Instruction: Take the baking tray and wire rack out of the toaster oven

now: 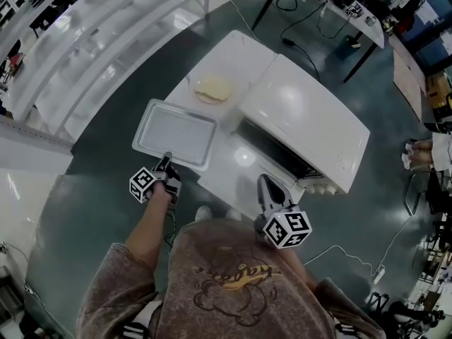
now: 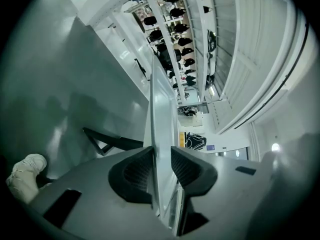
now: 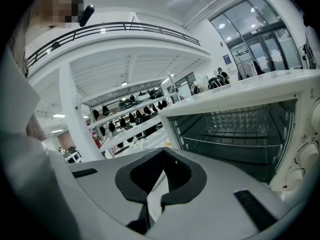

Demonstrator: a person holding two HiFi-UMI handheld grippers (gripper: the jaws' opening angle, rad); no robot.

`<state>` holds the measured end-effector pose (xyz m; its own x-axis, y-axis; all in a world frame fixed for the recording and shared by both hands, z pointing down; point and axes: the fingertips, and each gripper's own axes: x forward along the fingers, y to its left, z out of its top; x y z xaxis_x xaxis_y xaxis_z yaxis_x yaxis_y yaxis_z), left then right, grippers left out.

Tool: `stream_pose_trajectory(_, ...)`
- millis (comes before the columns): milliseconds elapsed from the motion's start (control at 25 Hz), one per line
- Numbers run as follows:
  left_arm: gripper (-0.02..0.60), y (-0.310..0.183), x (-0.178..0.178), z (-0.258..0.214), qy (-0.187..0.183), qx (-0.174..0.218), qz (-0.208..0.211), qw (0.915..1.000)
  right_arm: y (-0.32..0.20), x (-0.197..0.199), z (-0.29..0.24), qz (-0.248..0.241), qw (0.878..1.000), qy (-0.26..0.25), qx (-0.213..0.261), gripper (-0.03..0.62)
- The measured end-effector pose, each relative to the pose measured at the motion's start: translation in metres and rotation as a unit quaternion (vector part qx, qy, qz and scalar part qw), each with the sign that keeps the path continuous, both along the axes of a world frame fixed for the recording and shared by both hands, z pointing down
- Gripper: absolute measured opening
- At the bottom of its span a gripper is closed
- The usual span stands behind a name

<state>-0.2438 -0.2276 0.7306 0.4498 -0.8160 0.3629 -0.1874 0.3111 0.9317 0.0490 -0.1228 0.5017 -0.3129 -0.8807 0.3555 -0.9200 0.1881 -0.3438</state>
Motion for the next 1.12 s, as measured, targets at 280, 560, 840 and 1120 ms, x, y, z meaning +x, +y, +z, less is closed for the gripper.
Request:
stream_pose_trajectory(280,0.135,0.01,-0.002,0.0,-0.007,-0.011,-0.008,0.9999,0.0,0.002,-0.001,0.004,1.0,-0.004,0.004,-0.002)
stream_pose_trajectory(560,0.168,0.025,-0.004,-0.018,-0.02,0.003,0.002,0.9998,-0.002,0.008,-0.004,0.009,1.0,-0.006,0.009,-0.002)
stream_pose_trajectory(840,0.17,0.038,0.017,-0.058,-0.037,0.043,0.051,0.9971,-0.001,0.023,-0.005,0.026,0.999,-0.009,0.016,-0.002)
stream_pose_trajectory(1120,0.17,0.016,0.079,-0.107,-0.02,0.1,0.108,0.9889,0.008,0.043,-0.009,0.056,0.998,-0.01,0.024,-0.002)
